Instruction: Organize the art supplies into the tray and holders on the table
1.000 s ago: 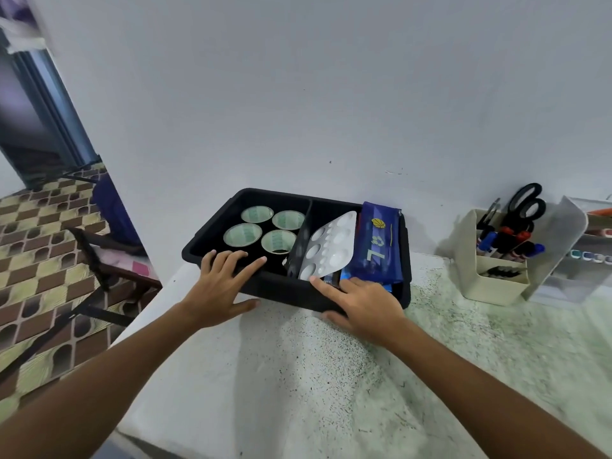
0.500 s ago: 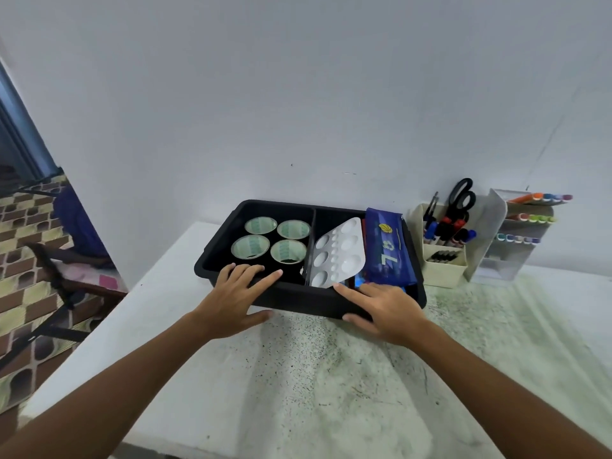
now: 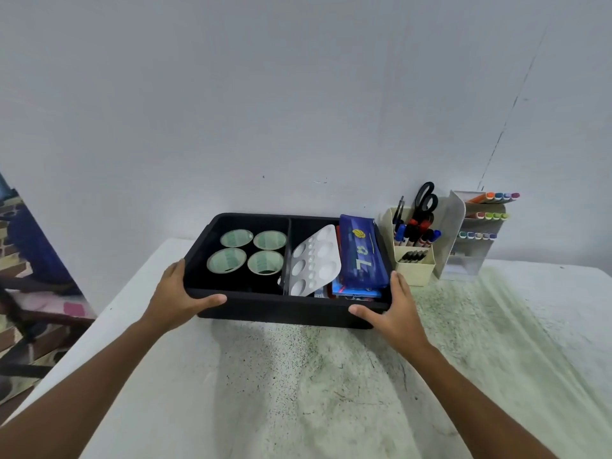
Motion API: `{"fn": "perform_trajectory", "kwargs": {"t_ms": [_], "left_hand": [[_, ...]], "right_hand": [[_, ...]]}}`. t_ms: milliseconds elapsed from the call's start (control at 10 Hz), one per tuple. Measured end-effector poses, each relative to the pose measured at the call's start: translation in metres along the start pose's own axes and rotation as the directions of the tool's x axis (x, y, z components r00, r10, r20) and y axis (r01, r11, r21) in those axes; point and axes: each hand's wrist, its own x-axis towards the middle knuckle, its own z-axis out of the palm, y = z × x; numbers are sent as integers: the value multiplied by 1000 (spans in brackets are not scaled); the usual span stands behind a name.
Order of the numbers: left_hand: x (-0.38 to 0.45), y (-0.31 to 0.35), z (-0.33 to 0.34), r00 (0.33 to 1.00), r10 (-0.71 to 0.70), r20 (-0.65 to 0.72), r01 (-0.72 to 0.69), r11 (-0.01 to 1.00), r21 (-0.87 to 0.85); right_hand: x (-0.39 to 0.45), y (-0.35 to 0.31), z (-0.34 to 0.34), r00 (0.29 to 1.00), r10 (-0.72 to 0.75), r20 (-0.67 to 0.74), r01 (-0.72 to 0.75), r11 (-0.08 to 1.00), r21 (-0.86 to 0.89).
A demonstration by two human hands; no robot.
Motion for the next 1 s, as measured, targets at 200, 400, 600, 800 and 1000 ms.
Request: {"fn": "perform_trajectory", "kwargs": {"t_ms": [200,400,600,800,1000], "left_hand": [[9,7,3,1000,10,3,-10,999,-46],[14,8,6,1000,-9,9,9,998,-57],[15,9,4,999,-26,33,27,999,-46],[10,8,4,995,-81,52,81,997,2],[-24,21,17,983,-133,-130,136,991,19]], "right_hand": [[10,0,-3,1000,28,-10,-27,998,58],[15,3,-4,999,21,-25,-19,998,68],[16,2,-3,999,22,-26,-21,998,54],[13,-4,-6,999,37,-7,-36,998,45],[5,-8,-22,999,-41,-20,43,993,113]]}}
